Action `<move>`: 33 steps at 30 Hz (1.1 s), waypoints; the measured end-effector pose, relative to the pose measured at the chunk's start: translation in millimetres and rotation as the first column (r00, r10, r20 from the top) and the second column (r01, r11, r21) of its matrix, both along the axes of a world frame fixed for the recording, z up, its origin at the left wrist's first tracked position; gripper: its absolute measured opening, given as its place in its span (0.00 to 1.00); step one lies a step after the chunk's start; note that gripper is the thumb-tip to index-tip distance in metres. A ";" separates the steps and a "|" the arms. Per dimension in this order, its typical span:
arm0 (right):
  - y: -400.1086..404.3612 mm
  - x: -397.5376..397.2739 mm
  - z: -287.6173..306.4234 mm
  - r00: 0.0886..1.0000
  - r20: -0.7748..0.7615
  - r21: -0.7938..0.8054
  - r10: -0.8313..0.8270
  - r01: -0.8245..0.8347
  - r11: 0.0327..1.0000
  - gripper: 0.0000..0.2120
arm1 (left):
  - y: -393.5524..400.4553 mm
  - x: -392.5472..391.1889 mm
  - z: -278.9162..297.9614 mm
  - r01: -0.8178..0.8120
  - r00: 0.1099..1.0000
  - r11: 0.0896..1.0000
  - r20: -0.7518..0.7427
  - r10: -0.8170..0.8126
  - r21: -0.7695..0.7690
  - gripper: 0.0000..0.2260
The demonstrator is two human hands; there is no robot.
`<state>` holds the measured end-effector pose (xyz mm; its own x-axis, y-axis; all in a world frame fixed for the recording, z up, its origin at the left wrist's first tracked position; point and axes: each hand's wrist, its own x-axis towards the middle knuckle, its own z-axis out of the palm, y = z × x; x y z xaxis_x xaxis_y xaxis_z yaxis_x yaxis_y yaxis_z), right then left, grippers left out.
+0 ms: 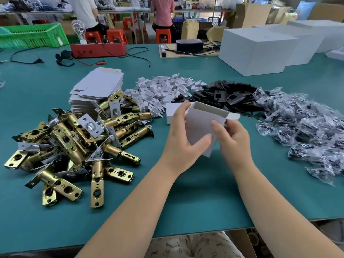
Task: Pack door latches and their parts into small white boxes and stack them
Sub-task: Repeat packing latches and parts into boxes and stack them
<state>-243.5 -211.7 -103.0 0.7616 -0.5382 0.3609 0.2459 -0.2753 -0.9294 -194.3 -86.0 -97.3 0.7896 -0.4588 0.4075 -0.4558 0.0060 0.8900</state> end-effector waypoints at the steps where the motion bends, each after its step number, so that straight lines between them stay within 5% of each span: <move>1: -1.0 0.4 0.5 1.000 0.007 0.049 0.023 -0.023 0.999 0.11 | 0.2 -1.2 1.6 0.037 0.998 0.999 -0.050 -0.038 -0.029 0.30; 6: -5.4 3.7 -6.6 0.977 0.070 0.265 0.204 -0.215 0.940 0.07 | 4.5 5.6 5.3 0.011 0.986 0.994 -0.165 -0.030 -0.112 0.14; 10: -4.1 5.9 -6.5 0.955 0.061 0.267 0.291 -0.297 0.917 0.18 | 5.3 9.5 4.2 0.092 0.988 0.996 -0.120 -0.093 -0.016 0.20; 15: 4.9 3.2 -3.8 0.995 0.100 -0.071 -0.014 0.021 0.997 0.37 | 1.2 9.7 -1.2 -0.034 0.991 0.987 0.131 0.013 0.157 0.17; 19: 2.4 0.9 -6.7 0.976 0.197 -0.354 -0.096 0.162 0.921 0.32 | 2.6 12.7 -3.1 -0.098 0.987 0.984 0.142 0.077 0.146 0.17; 28: 1.0 1.0 -5.1 0.995 -0.007 -0.292 -0.098 0.092 0.952 0.22 | 5.6 10.3 2.3 -0.015 0.998 0.988 -0.061 0.025 0.155 0.17; 33: 3.1 1.7 -5.1 0.999 -0.044 -0.306 -0.022 0.008 0.952 0.27 | 6.3 5.5 6.8 0.035 0.988 0.991 -0.153 -0.015 0.133 0.23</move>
